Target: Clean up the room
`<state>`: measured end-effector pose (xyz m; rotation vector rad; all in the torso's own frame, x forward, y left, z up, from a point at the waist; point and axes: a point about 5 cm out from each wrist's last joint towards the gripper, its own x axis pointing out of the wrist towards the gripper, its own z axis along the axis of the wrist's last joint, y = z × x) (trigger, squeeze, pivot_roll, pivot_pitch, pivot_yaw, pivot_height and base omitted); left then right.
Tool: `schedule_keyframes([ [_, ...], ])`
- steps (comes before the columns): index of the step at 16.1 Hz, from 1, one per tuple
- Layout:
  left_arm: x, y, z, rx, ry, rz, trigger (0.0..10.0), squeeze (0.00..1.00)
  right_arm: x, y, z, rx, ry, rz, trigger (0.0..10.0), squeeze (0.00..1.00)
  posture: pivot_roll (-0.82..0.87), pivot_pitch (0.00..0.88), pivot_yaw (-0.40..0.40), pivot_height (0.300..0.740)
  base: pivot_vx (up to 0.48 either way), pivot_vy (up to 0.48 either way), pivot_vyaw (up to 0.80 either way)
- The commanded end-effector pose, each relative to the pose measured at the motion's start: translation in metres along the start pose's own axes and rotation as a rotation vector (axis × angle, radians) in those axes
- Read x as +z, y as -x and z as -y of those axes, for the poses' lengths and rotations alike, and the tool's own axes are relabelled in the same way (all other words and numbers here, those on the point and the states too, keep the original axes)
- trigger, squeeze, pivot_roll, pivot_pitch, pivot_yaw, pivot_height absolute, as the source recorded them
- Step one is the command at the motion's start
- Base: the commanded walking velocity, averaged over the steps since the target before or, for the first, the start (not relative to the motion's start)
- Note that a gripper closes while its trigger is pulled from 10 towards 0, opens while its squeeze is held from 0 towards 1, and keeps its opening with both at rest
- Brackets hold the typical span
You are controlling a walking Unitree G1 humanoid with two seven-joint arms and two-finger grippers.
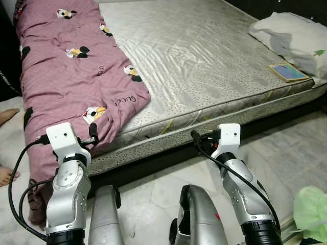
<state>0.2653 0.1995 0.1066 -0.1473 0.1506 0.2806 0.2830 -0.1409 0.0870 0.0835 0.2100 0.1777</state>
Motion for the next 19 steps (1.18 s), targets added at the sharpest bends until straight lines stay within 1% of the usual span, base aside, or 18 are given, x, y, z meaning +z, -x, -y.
schedule_keyframes([
  [1,0.0032,-0.0007,0.0030,-0.014,0.000,0.005,10.0,0.00,0.0081,0.0002,-0.0016,0.012,0.010,0.030,10.0,0.00,0.00,0.099,-0.079,0.562,0.000,0.000,0.00],
  [3,0.0034,0.0005,0.0039,-0.061,0.012,0.006,10.0,0.00,0.0091,0.0000,-0.0037,0.040,0.000,0.037,10.0,0.00,0.00,0.100,-0.079,0.562,0.000,0.000,0.00],
  [5,0.0040,0.0023,0.0054,-0.077,0.028,0.009,10.0,0.00,0.0103,0.0009,-0.0064,0.058,0.009,0.045,10.0,0.00,0.00,0.101,-0.080,0.562,0.000,0.000,0.62],
  [6,0.0042,0.0025,0.0066,-0.085,0.034,0.010,10.0,0.00,0.0103,0.0006,-0.0059,0.056,0.007,0.043,10.0,0.00,0.00,0.101,-0.080,0.562,0.277,0.000,0.69],
  [8,0.0048,0.0027,0.0082,-0.099,0.043,0.013,10.0,0.00,0.0101,0.0001,-0.0051,0.053,0.004,0.038,10.0,0.00,0.00,0.101,-0.082,0.562,0.326,0.000,0.58],
  [19,0.0036,0.0039,0.0118,-0.123,0.057,0.004,10.0,0.00,0.0092,-0.0004,-0.0028,0.033,0.006,0.021,10.0,0.00,0.00,0.105,-0.082,0.562,0.389,0.000,0.00],
])
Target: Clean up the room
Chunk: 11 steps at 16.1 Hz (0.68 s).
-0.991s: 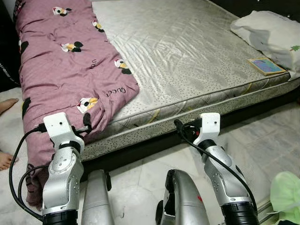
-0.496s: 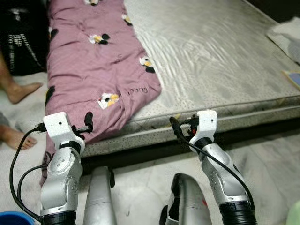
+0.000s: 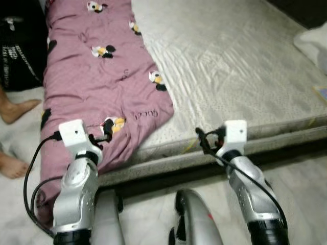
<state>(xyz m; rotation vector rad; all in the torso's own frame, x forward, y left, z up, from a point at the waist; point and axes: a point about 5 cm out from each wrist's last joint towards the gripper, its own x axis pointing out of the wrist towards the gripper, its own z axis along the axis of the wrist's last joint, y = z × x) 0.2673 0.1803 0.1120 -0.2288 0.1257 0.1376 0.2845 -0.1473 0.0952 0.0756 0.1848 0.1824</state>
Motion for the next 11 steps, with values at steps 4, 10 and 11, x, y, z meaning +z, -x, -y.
schedule_keyframes([
  [4,-0.002,-0.001,-0.009,0.073,-0.040,-0.028,10.0,0.00,0.000,-0.001,-0.008,0.023,-0.005,-0.005,10.0,0.00,0.00,0.109,-0.083,0.562,0.078,0.000,0.00],
  [10,-0.022,0.003,-0.016,0.108,-0.084,-0.163,10.0,0.00,-0.005,-0.001,-0.012,0.026,-0.002,-0.034,10.0,0.00,0.01,0.137,-0.095,0.562,0.000,0.000,0.00],
  [11,-0.027,0.004,-0.017,0.125,-0.103,-0.194,10.0,0.00,-0.007,-0.002,-0.014,0.029,0.001,-0.045,10.0,0.00,0.02,0.151,-0.096,0.562,0.000,0.000,0.00],
])
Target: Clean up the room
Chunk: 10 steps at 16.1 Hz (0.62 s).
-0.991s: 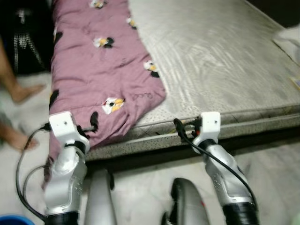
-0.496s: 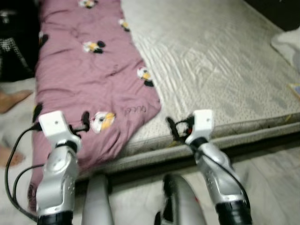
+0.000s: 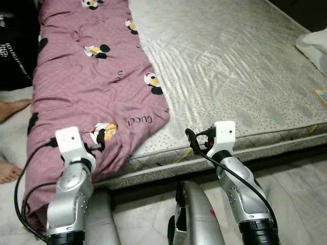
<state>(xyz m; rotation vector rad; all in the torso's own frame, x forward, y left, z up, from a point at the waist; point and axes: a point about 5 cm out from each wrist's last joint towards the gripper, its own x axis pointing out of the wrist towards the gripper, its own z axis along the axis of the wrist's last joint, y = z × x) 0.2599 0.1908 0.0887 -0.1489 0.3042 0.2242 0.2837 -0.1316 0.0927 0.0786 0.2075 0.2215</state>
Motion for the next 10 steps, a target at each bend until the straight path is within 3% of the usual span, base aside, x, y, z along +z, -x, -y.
schedule_keyframes([
  [1,-0.006,0.002,0.000,0.012,-0.017,-0.032,10.0,0.00,-0.004,0.000,0.000,-0.009,0.002,-0.022,10.0,0.00,0.02,0.161,-0.096,0.562,0.000,0.000,0.00],
  [4,0.009,0.015,0.016,-0.127,-0.079,0.045,10.0,0.00,-0.005,-0.016,-0.007,-0.012,-0.019,-0.012,10.0,0.00,0.11,0.229,-0.100,0.562,0.000,0.000,0.00],
  [7,0.020,0.019,0.038,-0.216,-0.123,0.090,10.0,0.00,-0.002,-0.037,-0.018,0.006,-0.076,0.002,10.0,0.00,0.14,0.266,-0.099,0.527,0.000,0.000,0.00],
  [10,0.022,0.027,0.044,-0.261,-0.145,0.099,10.0,0.00,-0.003,-0.044,-0.022,0.014,-0.072,-0.008,10.0,0.00,0.15,0.280,-0.092,0.517,0.000,0.000,0.00],
])
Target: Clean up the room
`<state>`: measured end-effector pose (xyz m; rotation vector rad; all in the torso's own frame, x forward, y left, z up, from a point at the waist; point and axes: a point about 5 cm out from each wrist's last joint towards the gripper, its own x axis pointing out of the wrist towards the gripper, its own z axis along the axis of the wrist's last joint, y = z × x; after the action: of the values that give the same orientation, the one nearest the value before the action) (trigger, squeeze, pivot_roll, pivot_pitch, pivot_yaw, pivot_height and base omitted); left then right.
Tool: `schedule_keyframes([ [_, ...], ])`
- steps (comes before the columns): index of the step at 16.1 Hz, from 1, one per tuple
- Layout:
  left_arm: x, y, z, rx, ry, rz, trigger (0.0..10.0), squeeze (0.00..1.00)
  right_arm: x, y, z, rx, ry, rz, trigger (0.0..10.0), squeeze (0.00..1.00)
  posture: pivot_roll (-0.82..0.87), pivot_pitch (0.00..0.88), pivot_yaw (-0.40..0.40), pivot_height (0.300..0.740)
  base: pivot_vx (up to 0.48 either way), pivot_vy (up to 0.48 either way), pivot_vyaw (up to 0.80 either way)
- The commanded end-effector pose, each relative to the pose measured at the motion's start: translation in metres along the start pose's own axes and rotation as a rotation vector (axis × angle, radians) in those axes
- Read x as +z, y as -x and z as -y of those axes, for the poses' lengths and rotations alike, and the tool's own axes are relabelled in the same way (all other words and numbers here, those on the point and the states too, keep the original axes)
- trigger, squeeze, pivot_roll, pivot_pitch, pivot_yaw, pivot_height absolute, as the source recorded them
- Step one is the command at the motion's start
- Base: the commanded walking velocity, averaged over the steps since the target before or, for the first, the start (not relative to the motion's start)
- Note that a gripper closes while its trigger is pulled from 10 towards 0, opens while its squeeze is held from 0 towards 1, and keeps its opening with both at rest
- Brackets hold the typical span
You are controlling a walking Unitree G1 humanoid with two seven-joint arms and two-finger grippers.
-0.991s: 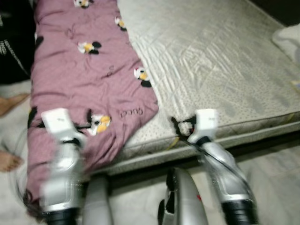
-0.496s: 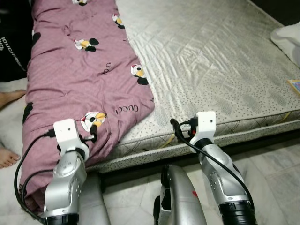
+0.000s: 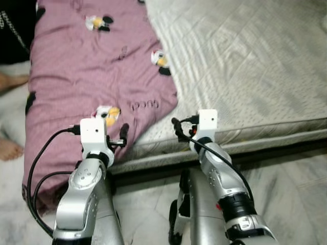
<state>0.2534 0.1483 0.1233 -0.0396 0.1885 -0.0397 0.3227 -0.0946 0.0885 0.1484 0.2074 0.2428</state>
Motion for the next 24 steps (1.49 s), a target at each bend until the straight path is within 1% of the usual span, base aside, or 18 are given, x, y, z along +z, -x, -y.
schedule_keyframes([
  [1,-0.003,0.006,0.000,-0.005,-0.008,-0.015,10.0,0.00,-0.007,0.001,0.009,-0.038,-0.010,-0.022,10.0,0.00,0.16,0.287,-0.086,0.517,0.000,0.000,0.00],
  [2,-0.005,0.010,-0.003,0.004,-0.014,-0.020,10.0,0.00,-0.009,-0.002,0.010,-0.055,-0.015,-0.026,10.0,0.00,0.16,0.287,-0.084,0.517,0.000,0.000,0.00],
  [5,-0.002,0.012,-0.009,0.045,-0.035,0.006,10.0,0.00,-0.011,-0.008,0.008,-0.063,-0.039,-0.022,10.0,0.00,0.17,0.280,-0.085,0.517,0.000,0.000,0.00],
  [7,-0.003,0.013,-0.009,0.047,-0.057,-0.006,10.0,0.00,-0.011,-0.011,0.007,-0.066,-0.038,-0.019,10.0,0.00,0.17,0.272,-0.086,0.517,0.000,0.000,0.00],
  [8,-0.002,0.012,-0.012,0.074,-0.068,0.005,10.0,0.00,-0.007,-0.009,0.014,-0.101,-0.015,0.007,10.0,0.00,0.16,0.264,-0.087,0.517,0.000,0.000,0.00],
  [10,-0.002,0.011,-0.015,0.082,-0.074,0.014,10.0,0.00,-0.010,-0.004,0.027,-0.148,-0.019,0.007,10.0,0.00,0.14,0.247,-0.087,0.517,0.000,0.000,0.00],
  [11,-0.002,0.006,-0.011,0.055,-0.080,0.019,10.0,0.00,-0.014,-0.001,0.031,-0.165,-0.037,-0.006,10.0,0.00,0.14,0.243,-0.089,0.517,0.000,0.000,0.00],
  [12,-0.002,-0.001,-0.004,0.006,-0.090,0.014,10.0,0.00,-0.013,0.000,0.031,-0.162,-0.040,0.001,10.0,0.00,0.13,0.240,-0.090,0.517,0.000,0.000,0.00],
  [13,-0.005,-0.009,0.007,-0.076,-0.114,-0.018,10.0,0.00,-0.011,0.000,0.028,-0.157,-0.047,0.010,10.0,0.00,0.12,0.235,-0.085,0.517,0.000,0.000,0.00],
  [14,-0.012,-0.014,0.014,-0.124,-0.140,-0.063,10.0,0.00,-0.009,0.000,0.027,-0.158,-0.052,0.024,10.0,0.00,0.11,0.228,-0.080,0.517,0.000,0.000,0.00],
  [15,-0.018,-0.016,0.021,-0.175,-0.139,-0.105,10.0,0.00,-0.006,0.002,0.027,-0.161,-0.058,0.040,10.0,0.00,0.08,0.220,-0.074,0.517,0.000,0.000,0.00],
  [16,-0.026,-0.018,0.034,-0.250,-0.163,-0.145,10.0,0.00,0.000,0.009,0.032,-0.175,-0.050,0.070,10.0,0.00,0.05,0.213,-0.069,0.517,0.000,0.000,0.00],
  [17,-0.023,-0.020,0.040,-0.261,-0.176,-0.109,10.0,0.00,0.004,0.019,0.041,-0.203,-0.026,0.094,10.0,0.00,0.03,0.207,-0.065,0.517,0.000,0.000,0.00],
  [19,-0.019,-0.020,0.044,-0.253,-0.138,-0.075,10.0,0.00,0.009,0.039,0.059,-0.250,0.015,0.119,10.0,0.00,0.00,0.204,-0.063,0.517,0.000,0.000,0.00],
  [20,-0.019,-0.018,0.041,-0.231,-0.135,-0.058,10.0,0.00,0.006,0.053,0.070,-0.271,0.046,0.110,10.0,0.00,0.00,0.203,-0.065,0.517,0.000,0.000,0.00],
  [21,-0.023,-0.016,0.039,-0.226,-0.136,-0.073,10.0,0.00,0.005,0.056,0.070,-0.264,0.072,0.103,10.0,0.00,-0.01,0.201,-0.067,0.517,0.000,0.000,0.00],
  [23,-0.027,-0.017,0.039,-0.239,-0.148,-0.087,10.0,0.00,0.001,0.057,0.069,-0.297,0.054,0.094,10.0,0.00,0.00,0.193,-0.064,0.517,0.000,0.000,0.00],
  [24,-0.027,-0.019,0.041,-0.249,-0.150,-0.088,10.0,0.00,0.006,0.056,0.065,-0.299,0.047,0.115,10.0,0.00,0.00,0.190,-0.061,0.517,0.000,0.000,0.00],
])
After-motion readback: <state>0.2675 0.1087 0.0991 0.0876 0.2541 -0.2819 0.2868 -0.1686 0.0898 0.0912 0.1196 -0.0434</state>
